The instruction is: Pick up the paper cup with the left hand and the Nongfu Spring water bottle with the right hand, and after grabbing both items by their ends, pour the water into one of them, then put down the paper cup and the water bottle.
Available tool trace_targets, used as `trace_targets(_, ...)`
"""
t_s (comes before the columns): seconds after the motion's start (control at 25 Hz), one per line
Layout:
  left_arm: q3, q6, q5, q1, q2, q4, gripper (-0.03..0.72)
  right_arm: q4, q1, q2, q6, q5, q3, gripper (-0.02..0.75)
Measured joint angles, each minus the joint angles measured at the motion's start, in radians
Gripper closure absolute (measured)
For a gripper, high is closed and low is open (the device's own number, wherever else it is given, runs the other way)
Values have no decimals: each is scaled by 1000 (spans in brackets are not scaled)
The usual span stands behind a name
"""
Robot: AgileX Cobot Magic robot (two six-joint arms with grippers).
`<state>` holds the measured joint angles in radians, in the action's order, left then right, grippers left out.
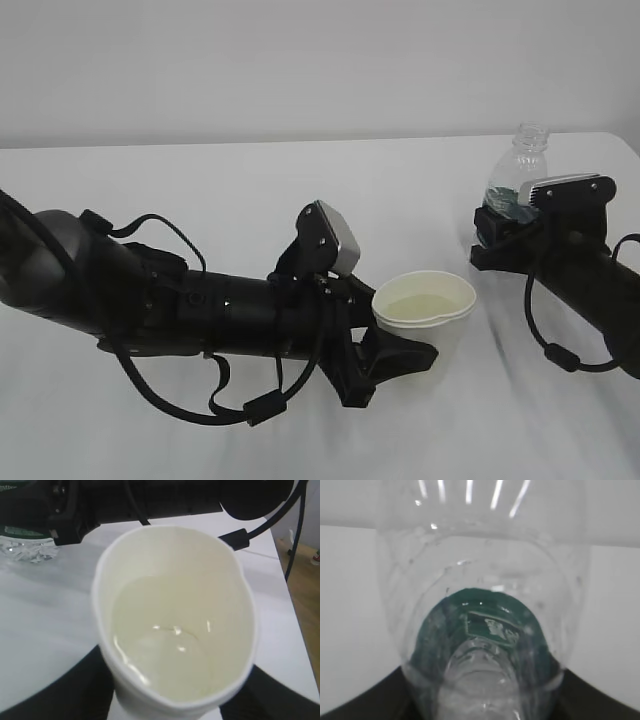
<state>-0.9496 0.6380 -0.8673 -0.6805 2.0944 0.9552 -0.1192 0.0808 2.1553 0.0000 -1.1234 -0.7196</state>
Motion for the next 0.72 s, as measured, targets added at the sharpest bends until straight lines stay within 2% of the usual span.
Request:
trace_targets(0.56,0,0,3,0,0,0,263,0,0,24,29,-4,-2,374)
trace_targets(0.72,0,0,7,0,0,0,263,-3,0,24,29,-5,-2,314)
